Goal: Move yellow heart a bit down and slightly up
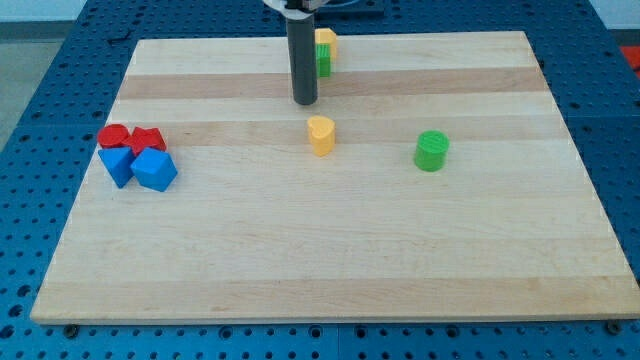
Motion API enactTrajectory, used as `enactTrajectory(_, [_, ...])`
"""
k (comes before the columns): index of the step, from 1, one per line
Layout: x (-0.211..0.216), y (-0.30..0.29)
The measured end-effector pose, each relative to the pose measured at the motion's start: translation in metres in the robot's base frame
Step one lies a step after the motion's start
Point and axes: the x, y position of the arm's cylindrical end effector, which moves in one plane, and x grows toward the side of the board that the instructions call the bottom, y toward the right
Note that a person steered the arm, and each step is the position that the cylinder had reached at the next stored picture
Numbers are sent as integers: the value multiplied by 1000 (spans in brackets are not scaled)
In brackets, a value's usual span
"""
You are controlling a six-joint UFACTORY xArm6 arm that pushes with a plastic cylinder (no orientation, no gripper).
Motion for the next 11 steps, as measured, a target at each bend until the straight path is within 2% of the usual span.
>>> enactTrajectory(2, [59,-1])
enactTrajectory(4, [75,-3])
enactTrajectory(6, [110,10])
enactTrajectory(7, [108,33])
enactTrajectory(9, [60,46])
enactTrajectory(11, [55,47])
